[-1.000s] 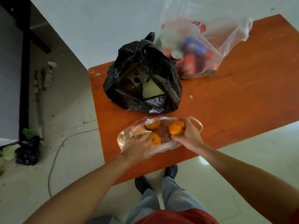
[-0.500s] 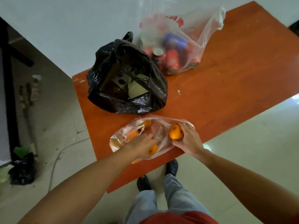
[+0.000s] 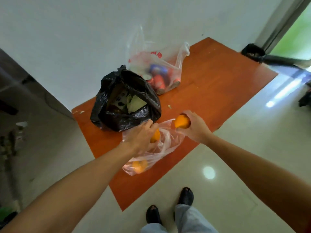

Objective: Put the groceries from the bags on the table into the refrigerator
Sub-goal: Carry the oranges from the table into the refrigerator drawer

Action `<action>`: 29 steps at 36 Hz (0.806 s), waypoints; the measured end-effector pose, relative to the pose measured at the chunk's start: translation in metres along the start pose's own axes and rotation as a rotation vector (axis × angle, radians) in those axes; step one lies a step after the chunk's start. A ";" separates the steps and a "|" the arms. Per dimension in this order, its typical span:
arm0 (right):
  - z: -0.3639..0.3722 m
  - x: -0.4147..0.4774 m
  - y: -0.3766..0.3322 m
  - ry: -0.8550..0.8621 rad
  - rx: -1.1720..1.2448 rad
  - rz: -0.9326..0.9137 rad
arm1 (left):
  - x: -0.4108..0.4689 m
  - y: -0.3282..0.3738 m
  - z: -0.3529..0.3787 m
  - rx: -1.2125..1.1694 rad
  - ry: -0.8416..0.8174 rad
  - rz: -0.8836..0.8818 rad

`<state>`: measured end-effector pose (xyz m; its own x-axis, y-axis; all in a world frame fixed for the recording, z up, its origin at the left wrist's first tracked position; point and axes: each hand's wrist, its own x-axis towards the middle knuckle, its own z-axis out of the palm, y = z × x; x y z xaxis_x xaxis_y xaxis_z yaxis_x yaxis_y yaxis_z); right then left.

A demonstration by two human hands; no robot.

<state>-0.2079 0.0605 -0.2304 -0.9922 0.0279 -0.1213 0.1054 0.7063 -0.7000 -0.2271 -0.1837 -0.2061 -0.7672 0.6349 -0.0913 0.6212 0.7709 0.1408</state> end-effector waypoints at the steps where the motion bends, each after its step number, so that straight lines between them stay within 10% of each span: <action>1: -0.011 -0.006 -0.001 0.033 -0.059 -0.019 | 0.004 0.004 -0.010 0.014 0.021 0.024; 11: -0.150 -0.093 0.058 0.208 -0.413 0.018 | 0.075 0.119 -0.070 0.160 0.092 0.300; 29: -0.384 -0.343 0.292 0.539 -0.514 0.454 | 0.219 0.531 -0.038 0.122 0.047 0.811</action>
<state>0.1375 0.5290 -0.1235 -0.7714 0.6231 0.1296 0.5841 0.7739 -0.2446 -0.0714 0.3632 -0.1143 -0.0760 0.9965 0.0349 0.9965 0.0748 0.0366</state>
